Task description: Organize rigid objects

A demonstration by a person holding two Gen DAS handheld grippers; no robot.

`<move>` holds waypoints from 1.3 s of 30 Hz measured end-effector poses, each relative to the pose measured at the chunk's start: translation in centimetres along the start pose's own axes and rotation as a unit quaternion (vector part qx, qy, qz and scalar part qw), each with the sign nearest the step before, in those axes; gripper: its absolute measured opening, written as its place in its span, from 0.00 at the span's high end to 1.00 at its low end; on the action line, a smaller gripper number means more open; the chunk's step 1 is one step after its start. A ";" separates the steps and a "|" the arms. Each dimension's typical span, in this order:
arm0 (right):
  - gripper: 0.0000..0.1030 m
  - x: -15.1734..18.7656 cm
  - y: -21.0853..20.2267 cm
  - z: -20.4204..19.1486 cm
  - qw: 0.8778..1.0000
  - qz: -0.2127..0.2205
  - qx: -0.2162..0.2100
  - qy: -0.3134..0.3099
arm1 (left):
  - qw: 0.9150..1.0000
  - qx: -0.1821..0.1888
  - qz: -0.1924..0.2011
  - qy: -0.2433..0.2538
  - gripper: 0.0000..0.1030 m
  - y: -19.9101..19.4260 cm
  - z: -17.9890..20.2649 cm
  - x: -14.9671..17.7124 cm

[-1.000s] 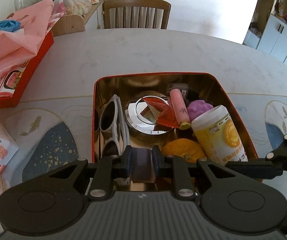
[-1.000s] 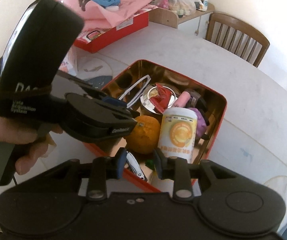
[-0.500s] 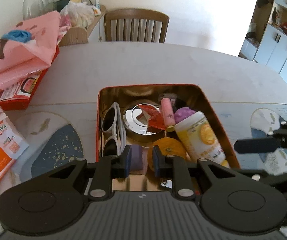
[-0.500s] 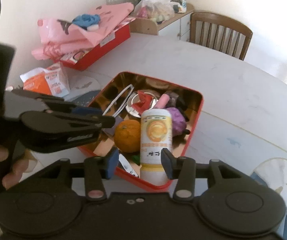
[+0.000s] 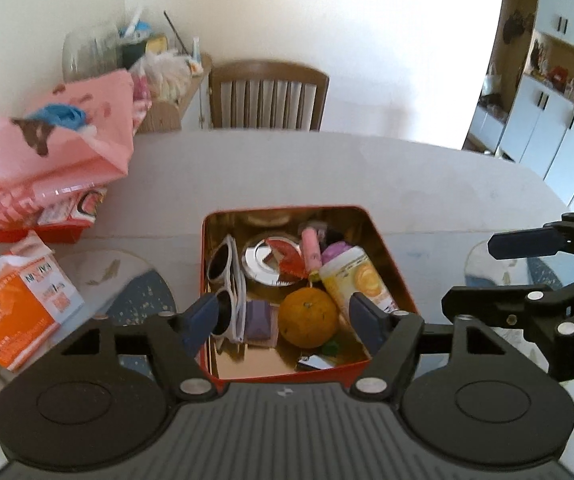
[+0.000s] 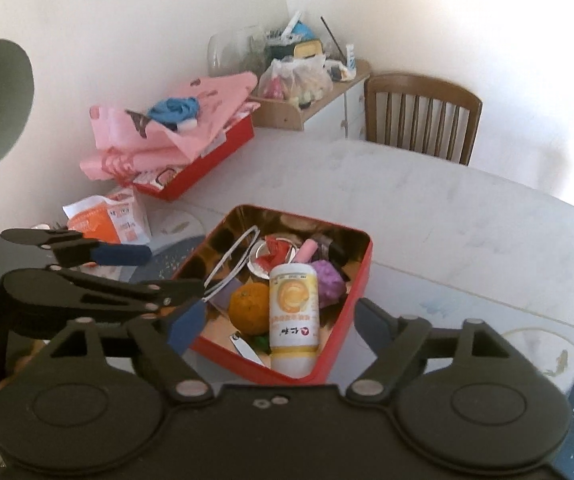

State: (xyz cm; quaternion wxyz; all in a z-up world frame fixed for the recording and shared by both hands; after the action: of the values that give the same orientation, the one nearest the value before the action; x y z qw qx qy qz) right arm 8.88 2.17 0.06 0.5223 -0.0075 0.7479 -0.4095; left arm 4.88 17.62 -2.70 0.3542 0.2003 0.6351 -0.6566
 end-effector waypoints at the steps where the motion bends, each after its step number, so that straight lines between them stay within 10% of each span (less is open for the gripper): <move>1: 0.17 0.0 -0.3 0.0 1.000 0.003 -0.001 0.000 | 1.000 0.000 0.002 0.001 0.29 -0.4 0.1 0.0; 18: 0.00 1.4 -5.4 0.4 0.994 0.100 0.013 0.031 | 0.998 0.009 0.060 -0.004 0.00 -5.2 1.1 0.4; 39: 0.00 4.7 -8.4 0.9 0.989 0.109 0.060 0.082 | 0.998 0.008 0.063 -0.014 0.00 -7.4 2.2 1.8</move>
State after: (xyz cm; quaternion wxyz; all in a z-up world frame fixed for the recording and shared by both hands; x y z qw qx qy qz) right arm 3.98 -6.00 1.54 0.4999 0.1391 0.7590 -0.3931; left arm -1.25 14.70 1.45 0.4020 0.2341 0.6106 -0.6409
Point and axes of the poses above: each gripper's, at about its wrist camera, not at the fingertips, and y roughly the way its jaws point, z to its right, x to its underside, the point moved 2 cm from there along y, roughly the way its jaws point, and after that the axes turned 4 degrees about -y, right-handed, at the moved point
